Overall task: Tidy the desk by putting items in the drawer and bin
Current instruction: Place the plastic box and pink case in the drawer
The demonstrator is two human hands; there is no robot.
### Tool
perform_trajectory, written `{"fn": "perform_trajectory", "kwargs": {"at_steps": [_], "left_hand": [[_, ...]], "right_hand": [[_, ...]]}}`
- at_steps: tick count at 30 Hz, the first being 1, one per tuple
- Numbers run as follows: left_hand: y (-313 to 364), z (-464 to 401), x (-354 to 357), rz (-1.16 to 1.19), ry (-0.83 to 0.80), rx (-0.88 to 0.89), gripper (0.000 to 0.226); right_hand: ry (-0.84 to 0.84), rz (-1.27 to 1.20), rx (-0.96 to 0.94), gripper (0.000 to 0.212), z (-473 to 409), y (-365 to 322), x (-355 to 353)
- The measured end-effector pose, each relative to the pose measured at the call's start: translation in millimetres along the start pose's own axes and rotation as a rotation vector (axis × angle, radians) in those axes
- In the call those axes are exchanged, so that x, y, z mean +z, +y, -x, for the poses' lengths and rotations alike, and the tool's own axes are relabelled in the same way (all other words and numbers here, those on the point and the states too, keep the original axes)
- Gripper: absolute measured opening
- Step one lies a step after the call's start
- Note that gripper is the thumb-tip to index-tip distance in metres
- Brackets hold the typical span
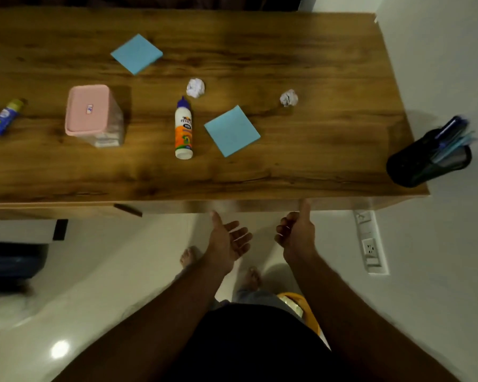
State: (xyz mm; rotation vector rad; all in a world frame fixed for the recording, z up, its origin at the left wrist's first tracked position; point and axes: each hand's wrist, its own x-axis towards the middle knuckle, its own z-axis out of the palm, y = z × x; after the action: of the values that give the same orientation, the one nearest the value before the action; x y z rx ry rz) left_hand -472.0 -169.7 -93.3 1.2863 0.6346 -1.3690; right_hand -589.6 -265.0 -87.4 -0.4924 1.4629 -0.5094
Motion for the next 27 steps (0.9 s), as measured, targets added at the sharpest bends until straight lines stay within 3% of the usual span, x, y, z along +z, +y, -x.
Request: {"fn": "perform_trajectory", "kwargs": {"at_steps": [4, 11, 14, 17, 27], "left_hand": [[0, -29, -6, 0.180, 0.021, 0.013, 0.092], [12, -63, -9, 0.508, 0.037, 0.088, 0.109], [16, -73, -9, 0.569, -0.015, 0.145, 0.111], [19, -79, -7, 0.562, -0.060, 0.196, 0.109], [21, -77, -12, 0.481, -0.059, 0.217, 0.110]], "right_hand": [[0.047, -0.121, 0.109, 0.074, -27, 14, -3], [-0.040, -0.456, 0.265, 0.106, -78, 17, -3], [-0.073, -0.621, 0.229, 0.108, -96, 11, 2], [-0.105, -0.715, 0.193, 0.098, -102, 7, 6], [-0.126, -0.606, 0.211, 0.098, -94, 3, 4]]}}
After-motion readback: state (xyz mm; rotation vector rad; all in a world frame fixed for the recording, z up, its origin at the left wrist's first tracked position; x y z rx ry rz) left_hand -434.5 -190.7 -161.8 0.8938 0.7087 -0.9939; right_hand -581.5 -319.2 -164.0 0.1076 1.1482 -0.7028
